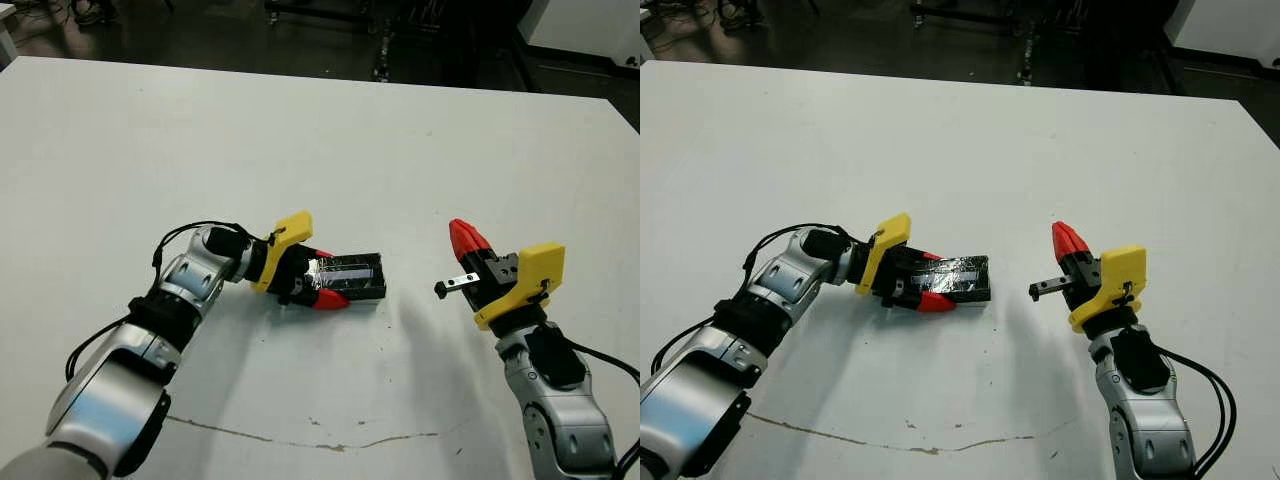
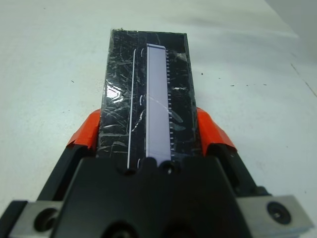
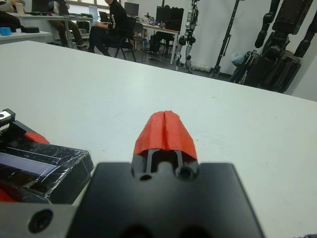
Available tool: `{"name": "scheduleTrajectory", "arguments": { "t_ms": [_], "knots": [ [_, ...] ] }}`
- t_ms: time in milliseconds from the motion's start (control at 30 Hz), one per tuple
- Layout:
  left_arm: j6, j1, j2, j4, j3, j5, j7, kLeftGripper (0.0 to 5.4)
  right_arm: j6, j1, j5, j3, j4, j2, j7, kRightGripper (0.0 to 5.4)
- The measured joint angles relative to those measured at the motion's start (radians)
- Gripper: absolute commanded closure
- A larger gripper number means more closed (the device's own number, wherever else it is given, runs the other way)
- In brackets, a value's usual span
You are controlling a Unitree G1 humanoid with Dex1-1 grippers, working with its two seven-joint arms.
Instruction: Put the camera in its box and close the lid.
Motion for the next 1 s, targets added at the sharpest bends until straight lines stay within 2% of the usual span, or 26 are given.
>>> {"name": "scheduleTrajectory", "arguments": {
  "t_ms": [200, 300, 467, 767, 1000],
  "knots": [
    [0.026, -0.013, 0.000, -0.019, -0.016, 0.023, 0.008, 2.24, -0.001, 0.000, -0.001, 0.000, 0.000, 0.000, 0.001, 5.40],
    [0.063, -0.006, 0.000, -0.066, -0.025, 0.044, 0.032, 1.77, -0.001, 0.000, -0.001, -0.001, 0.000, 0.000, 0.002, 5.40],
    [0.019, 0.013, 0.005, -0.101, -0.037, 0.078, 0.078, 1.21, -0.001, 0.000, -0.001, -0.004, -0.001, 0.000, 0.003, 5.40],
    [-0.011, 0.021, 0.005, -0.073, -0.018, 0.066, 0.115, 0.01, -0.001, 0.000, -0.003, -0.004, -0.005, -0.003, 0.003, 5.40],
    [-0.094, 0.046, 0.000, -0.004, 0.028, 0.020, 0.116, 0.01, -0.001, 0.002, 0.003, -0.017, -0.008, -0.003, 0.004, 5.40]
  ]
}}
